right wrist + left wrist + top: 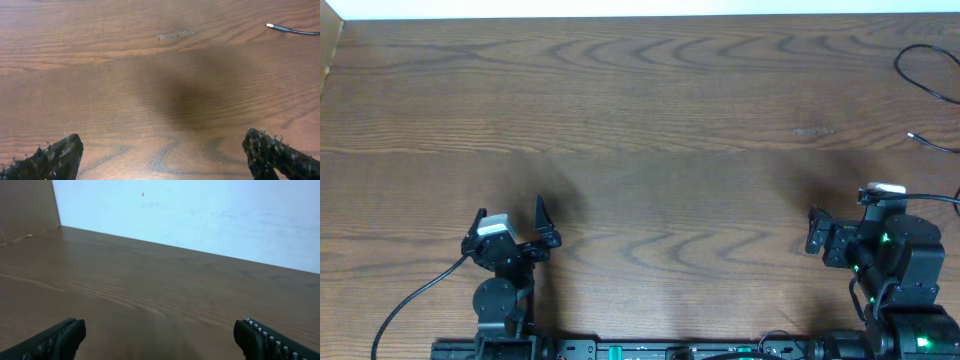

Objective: Untangle cables

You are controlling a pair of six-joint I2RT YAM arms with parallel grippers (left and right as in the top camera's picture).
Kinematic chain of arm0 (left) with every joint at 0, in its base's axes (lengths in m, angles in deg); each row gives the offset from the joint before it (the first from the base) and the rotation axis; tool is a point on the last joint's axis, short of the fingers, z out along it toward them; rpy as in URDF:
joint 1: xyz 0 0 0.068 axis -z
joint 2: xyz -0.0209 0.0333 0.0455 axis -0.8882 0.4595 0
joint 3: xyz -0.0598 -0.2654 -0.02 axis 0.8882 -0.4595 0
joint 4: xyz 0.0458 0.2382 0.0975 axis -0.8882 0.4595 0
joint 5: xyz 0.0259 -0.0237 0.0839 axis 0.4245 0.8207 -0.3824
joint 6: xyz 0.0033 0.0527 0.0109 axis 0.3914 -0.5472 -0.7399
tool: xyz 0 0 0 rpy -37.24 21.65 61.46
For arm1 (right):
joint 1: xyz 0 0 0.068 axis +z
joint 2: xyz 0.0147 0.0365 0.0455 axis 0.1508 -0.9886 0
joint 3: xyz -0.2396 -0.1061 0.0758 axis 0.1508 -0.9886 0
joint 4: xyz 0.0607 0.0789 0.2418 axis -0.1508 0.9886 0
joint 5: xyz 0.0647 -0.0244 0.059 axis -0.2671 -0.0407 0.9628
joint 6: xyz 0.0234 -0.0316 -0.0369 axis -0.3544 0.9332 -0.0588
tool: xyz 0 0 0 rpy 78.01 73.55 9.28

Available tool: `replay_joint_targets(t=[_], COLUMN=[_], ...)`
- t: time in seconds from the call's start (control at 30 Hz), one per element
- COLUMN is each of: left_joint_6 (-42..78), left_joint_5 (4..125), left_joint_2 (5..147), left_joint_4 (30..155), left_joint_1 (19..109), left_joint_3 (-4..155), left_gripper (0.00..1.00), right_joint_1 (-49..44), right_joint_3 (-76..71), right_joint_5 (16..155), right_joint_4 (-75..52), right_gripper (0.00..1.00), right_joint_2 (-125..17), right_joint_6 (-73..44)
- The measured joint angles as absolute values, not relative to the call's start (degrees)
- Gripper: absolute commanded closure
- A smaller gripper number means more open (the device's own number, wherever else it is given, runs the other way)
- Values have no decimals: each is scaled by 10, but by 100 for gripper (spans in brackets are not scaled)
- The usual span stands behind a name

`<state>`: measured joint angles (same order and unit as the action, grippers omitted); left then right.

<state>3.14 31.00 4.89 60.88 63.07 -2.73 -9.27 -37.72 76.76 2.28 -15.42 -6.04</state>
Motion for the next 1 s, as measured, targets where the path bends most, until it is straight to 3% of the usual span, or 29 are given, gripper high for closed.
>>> replay_joint_targets(t=[1.0], left_joint_6=[-51], left_joint_5=[380], left_joint_2=[49], left_joint_4=[613], left_joint_1=[619], left_joint_3=[-28], left_gripper=[0], right_joint_1=[-93], right_joint_3=[-377], right_joint_5=[768], right_joint_4=[23], right_gripper=[1], right_joint_2=[-154], right_joint_6=[-60])
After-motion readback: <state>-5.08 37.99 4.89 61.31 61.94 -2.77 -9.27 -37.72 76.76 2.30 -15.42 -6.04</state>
